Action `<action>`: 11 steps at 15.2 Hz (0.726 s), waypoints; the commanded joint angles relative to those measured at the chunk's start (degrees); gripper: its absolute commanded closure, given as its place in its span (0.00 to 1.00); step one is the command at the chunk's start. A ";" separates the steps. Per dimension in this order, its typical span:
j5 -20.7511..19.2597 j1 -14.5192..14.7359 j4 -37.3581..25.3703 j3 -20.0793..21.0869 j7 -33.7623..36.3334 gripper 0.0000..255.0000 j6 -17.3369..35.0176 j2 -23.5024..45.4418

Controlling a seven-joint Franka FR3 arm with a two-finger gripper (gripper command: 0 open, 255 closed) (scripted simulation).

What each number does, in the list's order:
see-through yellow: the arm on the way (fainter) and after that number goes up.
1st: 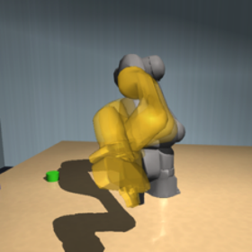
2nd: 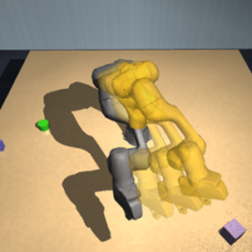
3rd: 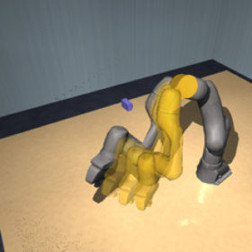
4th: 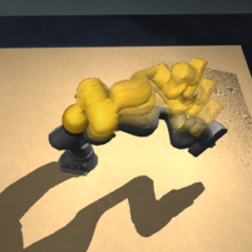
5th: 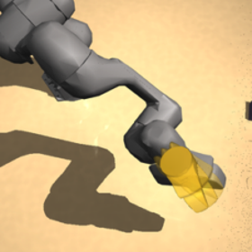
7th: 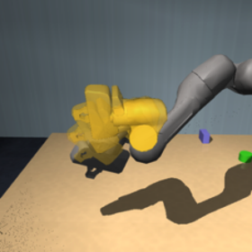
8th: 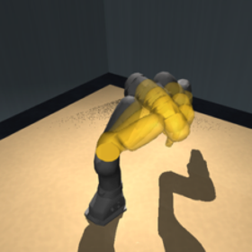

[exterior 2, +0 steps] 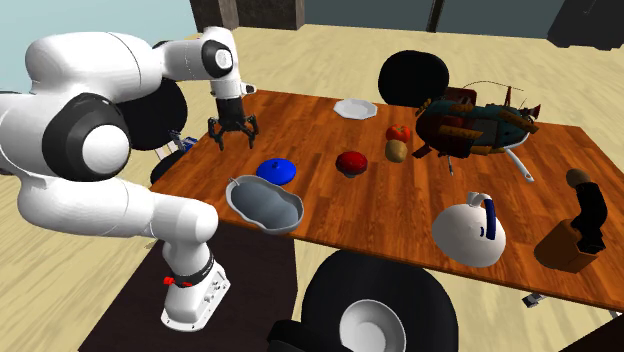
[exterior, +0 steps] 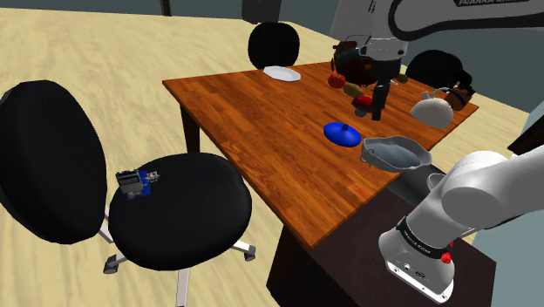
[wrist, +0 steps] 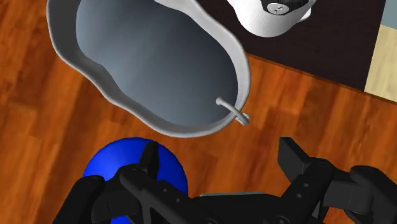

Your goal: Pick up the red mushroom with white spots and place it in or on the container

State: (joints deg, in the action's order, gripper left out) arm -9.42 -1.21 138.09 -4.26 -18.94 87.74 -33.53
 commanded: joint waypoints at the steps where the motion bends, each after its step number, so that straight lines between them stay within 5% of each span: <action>1: -3.39 -0.53 -1.84 -1.09 -2.91 0.00 1.11 4.93; 11: -18.36 -2.90 -10.83 -3.99 -12.78 0.00 6.09 26.77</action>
State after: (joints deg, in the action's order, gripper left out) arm -26.17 -3.88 128.35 -8.04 -30.83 93.42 -9.01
